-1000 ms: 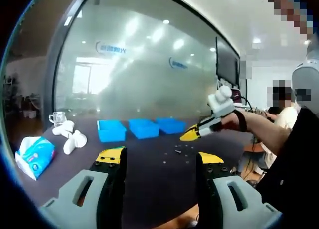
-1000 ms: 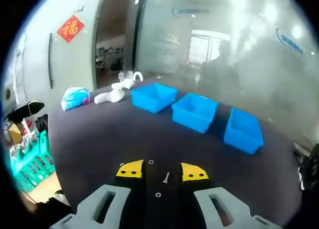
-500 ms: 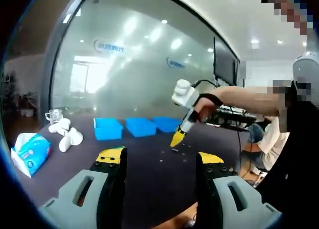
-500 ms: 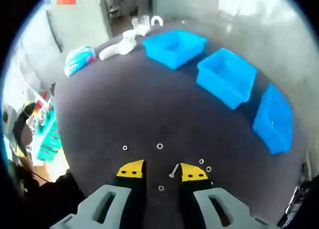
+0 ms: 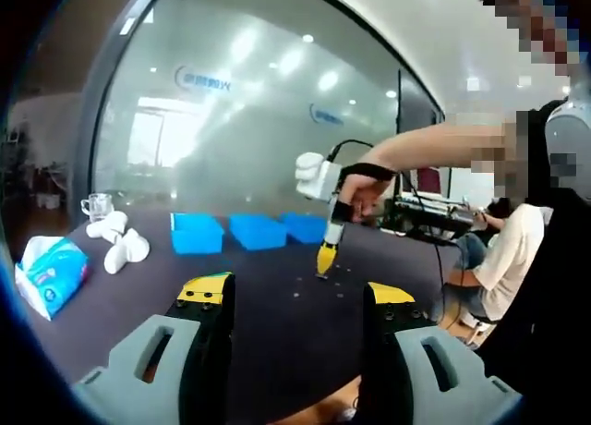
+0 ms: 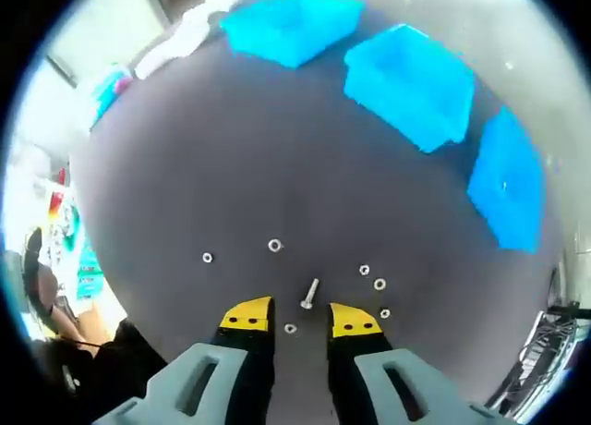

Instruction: Sort the screws, nuts, and washers into the corresponding bins

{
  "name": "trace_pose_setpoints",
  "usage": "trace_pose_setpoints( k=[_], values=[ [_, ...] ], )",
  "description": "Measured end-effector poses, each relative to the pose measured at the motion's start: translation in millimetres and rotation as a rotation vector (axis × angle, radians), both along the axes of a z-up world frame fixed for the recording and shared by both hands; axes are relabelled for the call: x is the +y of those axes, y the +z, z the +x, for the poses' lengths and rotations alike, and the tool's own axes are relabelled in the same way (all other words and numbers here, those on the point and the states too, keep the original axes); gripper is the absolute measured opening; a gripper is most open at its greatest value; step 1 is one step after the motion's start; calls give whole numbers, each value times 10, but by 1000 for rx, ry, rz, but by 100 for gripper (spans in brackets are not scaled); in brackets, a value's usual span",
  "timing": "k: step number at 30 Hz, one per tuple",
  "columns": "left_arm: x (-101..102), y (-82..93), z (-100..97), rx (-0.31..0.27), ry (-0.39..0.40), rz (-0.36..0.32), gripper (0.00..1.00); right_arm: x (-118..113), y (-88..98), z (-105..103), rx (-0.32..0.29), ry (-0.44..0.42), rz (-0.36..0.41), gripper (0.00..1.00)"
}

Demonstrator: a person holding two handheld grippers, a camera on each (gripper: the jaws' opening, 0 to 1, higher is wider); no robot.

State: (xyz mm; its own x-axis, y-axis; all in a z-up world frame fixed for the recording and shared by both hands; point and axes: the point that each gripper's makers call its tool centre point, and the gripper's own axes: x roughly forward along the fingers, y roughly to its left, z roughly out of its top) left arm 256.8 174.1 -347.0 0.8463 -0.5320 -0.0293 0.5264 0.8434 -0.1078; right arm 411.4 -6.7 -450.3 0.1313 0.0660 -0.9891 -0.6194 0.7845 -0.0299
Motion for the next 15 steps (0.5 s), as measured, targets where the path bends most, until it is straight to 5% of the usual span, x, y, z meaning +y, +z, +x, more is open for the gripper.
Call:
trace_pose_setpoints(
  k=[15],
  values=[
    [20,-32,1,12,12,-2,54,0,-146,8,-3,31,-66,12]
  ],
)
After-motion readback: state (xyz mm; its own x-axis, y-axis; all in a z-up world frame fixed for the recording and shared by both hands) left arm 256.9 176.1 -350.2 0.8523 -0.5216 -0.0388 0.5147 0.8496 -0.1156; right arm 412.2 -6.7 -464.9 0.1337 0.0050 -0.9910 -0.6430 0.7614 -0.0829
